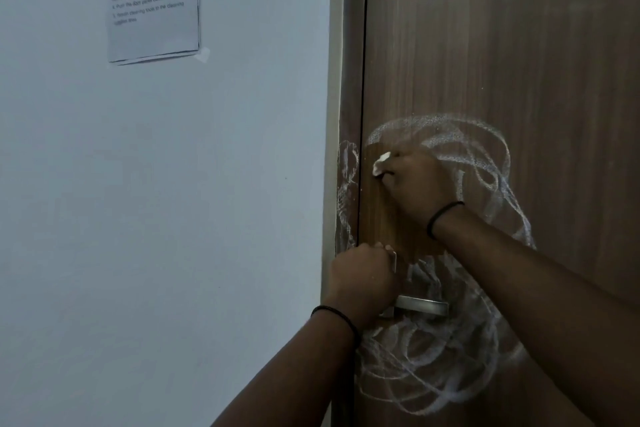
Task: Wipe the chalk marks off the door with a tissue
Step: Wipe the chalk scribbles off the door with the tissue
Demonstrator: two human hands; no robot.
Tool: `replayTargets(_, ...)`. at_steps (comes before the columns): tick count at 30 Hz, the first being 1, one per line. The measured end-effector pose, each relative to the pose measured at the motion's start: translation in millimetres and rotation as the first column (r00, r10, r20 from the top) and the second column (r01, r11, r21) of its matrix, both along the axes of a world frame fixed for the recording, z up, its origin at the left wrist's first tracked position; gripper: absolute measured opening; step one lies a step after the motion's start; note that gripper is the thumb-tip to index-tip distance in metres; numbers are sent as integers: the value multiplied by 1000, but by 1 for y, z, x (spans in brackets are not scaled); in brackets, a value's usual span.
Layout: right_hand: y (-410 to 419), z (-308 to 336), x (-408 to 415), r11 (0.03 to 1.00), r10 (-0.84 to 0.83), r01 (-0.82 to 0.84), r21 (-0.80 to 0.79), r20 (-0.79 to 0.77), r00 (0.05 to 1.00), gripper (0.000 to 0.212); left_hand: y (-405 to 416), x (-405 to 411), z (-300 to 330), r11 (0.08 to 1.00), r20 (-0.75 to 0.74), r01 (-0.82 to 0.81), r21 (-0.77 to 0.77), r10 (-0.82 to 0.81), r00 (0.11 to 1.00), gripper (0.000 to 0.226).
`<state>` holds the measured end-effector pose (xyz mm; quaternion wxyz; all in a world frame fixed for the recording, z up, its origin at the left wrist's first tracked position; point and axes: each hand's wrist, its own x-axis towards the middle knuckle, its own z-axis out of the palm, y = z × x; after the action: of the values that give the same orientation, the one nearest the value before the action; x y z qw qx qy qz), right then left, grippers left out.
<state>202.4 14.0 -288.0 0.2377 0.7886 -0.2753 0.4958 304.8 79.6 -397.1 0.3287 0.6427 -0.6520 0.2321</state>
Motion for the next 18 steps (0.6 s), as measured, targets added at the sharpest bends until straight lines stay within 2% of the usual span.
replayTargets(2, -7, 19, 1, 999, -26, 29, -21, 101, 995, 15, 2, -1, 2, 1000, 8, 20, 3, -20, 1000, 35)
replayTargets(4, -8, 33, 12, 999, -39, 42, -25, 105, 994, 19, 2, -1, 5, 999, 18, 34, 18, -35, 999, 34)
replayTargets(8, 1, 20, 20, 1000, -22, 22, -1, -97, 995, 24, 3, -3, 6, 999, 36, 35, 42, -37, 999, 27)
replayTargets(10, 1, 11, 5, 1000, -6, 2, -30, -123, 992, 22, 3, -4, 6, 998, 21, 34, 52, -35, 999, 26)
replayTargets(15, -8, 31, -9, 996, -50, 58, -75, 106, 993, 17, 3, -5, 14, 991, 22, 16, 130, -19, 1000, 29)
replayTargets(18, -5, 35, 11, 999, 39, -37, -38, 48, 998, 19, 4, -7, 20, 985, 19, -7, 172, 3, 1000, 32)
